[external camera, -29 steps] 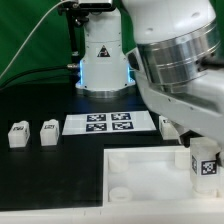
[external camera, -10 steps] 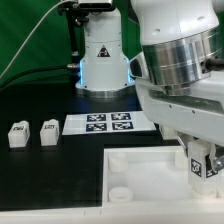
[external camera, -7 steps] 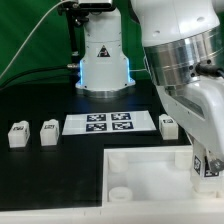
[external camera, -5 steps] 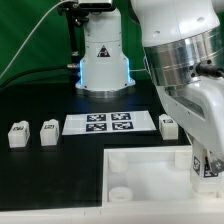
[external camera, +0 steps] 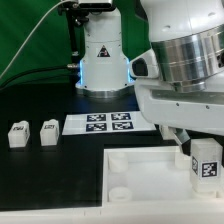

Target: Assemble one leg

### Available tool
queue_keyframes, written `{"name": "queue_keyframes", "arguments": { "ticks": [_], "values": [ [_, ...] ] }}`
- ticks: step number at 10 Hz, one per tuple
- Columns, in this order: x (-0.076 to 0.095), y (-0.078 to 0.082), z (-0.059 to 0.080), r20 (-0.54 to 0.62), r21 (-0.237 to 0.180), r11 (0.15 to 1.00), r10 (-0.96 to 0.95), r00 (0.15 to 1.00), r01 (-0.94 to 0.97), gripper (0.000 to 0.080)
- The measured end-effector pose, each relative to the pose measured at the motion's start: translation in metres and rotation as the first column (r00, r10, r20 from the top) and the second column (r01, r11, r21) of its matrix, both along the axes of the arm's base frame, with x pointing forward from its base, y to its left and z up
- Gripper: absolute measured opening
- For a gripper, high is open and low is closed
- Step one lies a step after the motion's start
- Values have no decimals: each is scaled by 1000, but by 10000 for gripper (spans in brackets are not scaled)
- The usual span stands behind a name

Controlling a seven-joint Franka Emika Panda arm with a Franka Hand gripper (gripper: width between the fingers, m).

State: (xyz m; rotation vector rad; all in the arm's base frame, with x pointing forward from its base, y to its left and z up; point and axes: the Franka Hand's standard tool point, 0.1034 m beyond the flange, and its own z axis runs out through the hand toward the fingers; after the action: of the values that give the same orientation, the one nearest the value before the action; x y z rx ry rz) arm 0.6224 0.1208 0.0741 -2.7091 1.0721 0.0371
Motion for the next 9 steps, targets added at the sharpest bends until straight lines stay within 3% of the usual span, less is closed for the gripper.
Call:
{"name": "queue_keyframes", "arguments": {
  "ticks": [1,2,4,5,6,7,8,9],
  "values": [
    [0,-1,0,21,-18,992,127,992,-127,648],
    [1,-3,0,24,-78,940,336,942,-333,649],
    [8,-5,4,50,-162,744,662,748,-648,649],
    [8,-8,3,57,-169,692,717,694,-701,649],
    [8,-7,3,54,-159,744,663,747,-649,640],
    [8,-7,3,54,-161,736,672,739,-657,640],
    [8,-6,3,54,-157,751,654,754,-641,449],
    [8,-5,3,49,-144,810,580,813,-569,449]
  ]
}}
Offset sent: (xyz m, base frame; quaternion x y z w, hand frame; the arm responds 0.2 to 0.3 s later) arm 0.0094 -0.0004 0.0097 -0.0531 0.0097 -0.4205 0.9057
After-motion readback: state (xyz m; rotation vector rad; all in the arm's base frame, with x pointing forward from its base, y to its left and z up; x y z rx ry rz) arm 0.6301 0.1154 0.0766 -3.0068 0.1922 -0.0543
